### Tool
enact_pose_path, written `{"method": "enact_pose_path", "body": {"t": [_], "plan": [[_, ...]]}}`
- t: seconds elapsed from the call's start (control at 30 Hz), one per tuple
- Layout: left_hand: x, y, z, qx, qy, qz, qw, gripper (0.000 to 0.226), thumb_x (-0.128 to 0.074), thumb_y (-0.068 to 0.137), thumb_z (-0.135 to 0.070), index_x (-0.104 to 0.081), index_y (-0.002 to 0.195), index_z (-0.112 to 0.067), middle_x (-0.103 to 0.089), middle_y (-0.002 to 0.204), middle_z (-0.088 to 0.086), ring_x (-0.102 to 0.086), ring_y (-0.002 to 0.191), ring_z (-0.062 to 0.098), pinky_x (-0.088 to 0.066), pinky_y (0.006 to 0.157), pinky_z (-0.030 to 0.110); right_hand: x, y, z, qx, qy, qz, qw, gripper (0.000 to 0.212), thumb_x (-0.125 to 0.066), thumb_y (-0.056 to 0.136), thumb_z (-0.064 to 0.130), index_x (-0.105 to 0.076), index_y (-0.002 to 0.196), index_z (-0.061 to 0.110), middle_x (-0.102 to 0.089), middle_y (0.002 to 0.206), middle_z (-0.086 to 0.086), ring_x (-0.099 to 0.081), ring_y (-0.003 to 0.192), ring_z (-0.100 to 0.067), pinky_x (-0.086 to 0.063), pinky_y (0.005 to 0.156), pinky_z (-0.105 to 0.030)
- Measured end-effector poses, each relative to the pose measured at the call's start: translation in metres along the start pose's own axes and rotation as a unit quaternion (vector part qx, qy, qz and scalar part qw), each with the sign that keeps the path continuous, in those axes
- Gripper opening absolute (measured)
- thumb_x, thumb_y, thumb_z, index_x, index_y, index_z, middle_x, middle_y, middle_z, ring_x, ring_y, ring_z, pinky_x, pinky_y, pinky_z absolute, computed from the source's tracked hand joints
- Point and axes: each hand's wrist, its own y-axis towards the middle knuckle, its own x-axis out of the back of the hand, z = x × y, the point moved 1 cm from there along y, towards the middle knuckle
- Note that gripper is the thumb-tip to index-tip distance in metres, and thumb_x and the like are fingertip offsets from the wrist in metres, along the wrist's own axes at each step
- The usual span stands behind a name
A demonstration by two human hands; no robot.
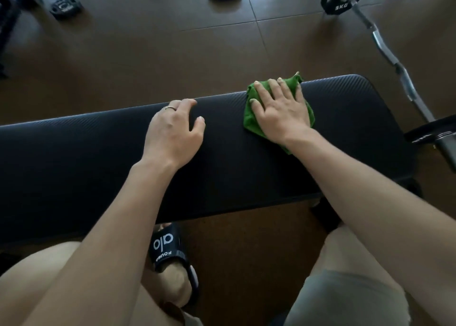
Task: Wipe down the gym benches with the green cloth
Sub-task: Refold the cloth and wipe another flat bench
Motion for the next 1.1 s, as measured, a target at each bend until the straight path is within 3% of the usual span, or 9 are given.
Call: {"method": "enact_pose_path", "body": {"t": [0.2, 0.3, 0.47, 0.6, 0.7, 0.77, 0.9, 1.0, 1.1], "plan": [[-0.015, 0.028, -0.018, 0.011, -0.049, 0.028, 0.998, 0.042, -0.051, 0.103, -0.035, -0.053, 0.141, -0.018, -0.060, 0.131, 0.006, -0.052, 0.125, 0.025, -0.043, 0.100, 0.038, -0.015, -0.051, 0.046, 0.099, 0.020, -0.012, 0.995, 0.060, -0.014, 0.108, 0.047, -0.008, 0.166, 0.029, -0.001, 0.174, -0.004, 0.005, 0.160, -0.021, 0.011, 0.128, -0.047], [-0.014, 0.040, -0.030, 0.012, -0.082, 0.079, 0.993, 0.039, -0.055, 0.102, -0.036, -0.052, 0.137, -0.020, -0.067, 0.110, -0.002, -0.060, 0.105, 0.017, -0.044, 0.084, 0.030, -0.006, -0.047, 0.034, 0.114, 0.139, 0.007, 0.984, 0.054, -0.017, 0.111, 0.041, -0.017, 0.164, 0.034, -0.008, 0.174, 0.004, 0.003, 0.159, -0.011, 0.008, 0.129, -0.040], [-0.019, 0.056, -0.063, 0.092, -0.153, 0.188, 0.966, 0.055, -0.076, 0.089, -0.037, -0.043, 0.127, -0.015, -0.063, 0.108, -0.002, -0.063, 0.099, 0.015, -0.051, 0.082, 0.033, 0.017, -0.039, 0.009, -0.037, 0.283, -0.069, 0.956, 0.063, -0.055, 0.097, 0.013, -0.037, 0.157, 0.010, -0.030, 0.163, -0.008, -0.027, 0.150, -0.022, -0.028, 0.123, -0.034], [-0.013, 0.054, -0.086, 0.180, -0.211, 0.245, 0.929, 0.038, -0.083, 0.079, -0.024, -0.064, 0.110, -0.011, -0.070, 0.101, 0.001, -0.069, 0.096, 0.017, -0.059, 0.084, 0.034, 0.028, -0.056, 0.006, -0.163, 0.295, -0.032, 0.941, 0.056, -0.064, 0.092, 0.012, -0.044, 0.144, 0.014, -0.044, 0.132, -0.011, -0.048, 0.114, -0.028, -0.043, 0.088, -0.034], [0.006, 0.045, -0.104, 0.237, -0.258, 0.298, 0.888, 0.019, -0.079, 0.081, -0.011, -0.069, 0.097, -0.009, -0.072, 0.096, 0.006, -0.072, 0.092, 0.021, -0.062, 0.086, 0.040, 0.044, -0.070, 0.004, -0.275, 0.450, 0.066, 0.847, 0.057, -0.065, 0.088, 0.009, -0.044, 0.139, 0.019, -0.056, 0.121, -0.007, -0.057, 0.103, -0.025, -0.047, 0.079, -0.036], [0.021, 0.040, -0.119, 0.264, -0.268, 0.315, 0.871, 0.034, -0.080, 0.079, -0.010, -0.061, 0.108, -0.013, -0.068, 0.111, 0.011, -0.071, 0.101, 0.028, -0.061, 0.091, 0.050, 0.062, -0.085, -0.003, -0.362, 0.548, 0.091, 0.748, 0.067, -0.070, 0.086, 0.012, -0.042, 0.146, 0.019, -0.055, 0.128, -0.006, -0.057, 0.111, -0.024, -0.048, 0.085, -0.034], [0.059, 0.025, -0.173, 0.230, -0.222, 0.337, 0.886, 0.057, -0.084, 0.076, -0.018, -0.052, 0.122, -0.024, -0.058, 0.121, 0.005, -0.064, 0.109, 0.027, -0.058, 0.096, 0.049, 0.111, -0.133, -0.032, -0.454, 0.637, 0.068, 0.619, 0.079, -0.077, 0.079, 0.018, -0.042, 0.150, 0.018, -0.050, 0.142, -0.006, -0.056, 0.122, -0.027, -0.052, 0.104, -0.047], [0.091, 0.006, -0.242, 0.160, -0.178, 0.397, 0.886, 0.072, -0.084, 0.068, -0.021, -0.049, 0.130, -0.031, -0.060, 0.119, 0.006, -0.065, 0.107, 0.026, -0.058, 0.094, 0.048, 0.159, -0.183, -0.066, -0.473, 0.708, 0.067, 0.520, 0.091, -0.078, 0.073, 0.018, -0.036, 0.154, 0.019, -0.051, 0.143, -0.015, -0.064, 0.115, -0.030, -0.058, 0.094, -0.047], [0.118, -0.020, -0.321, 0.065, -0.115, 0.454, 0.881, 0.075, -0.080, 0.068, -0.013, -0.048, 0.132, -0.036, -0.060, 0.114, 0.005, -0.062, 0.105, 0.024, -0.056, 0.087, 0.041, 0.212, -0.239, -0.103, -0.474, 0.756, 0.037, 0.450, 0.047, -0.071, 0.086, 0.007, -0.050, 0.125, 0.023, -0.057, 0.126, -0.010, -0.065, 0.102, -0.022, -0.055, 0.077, -0.038]]}}
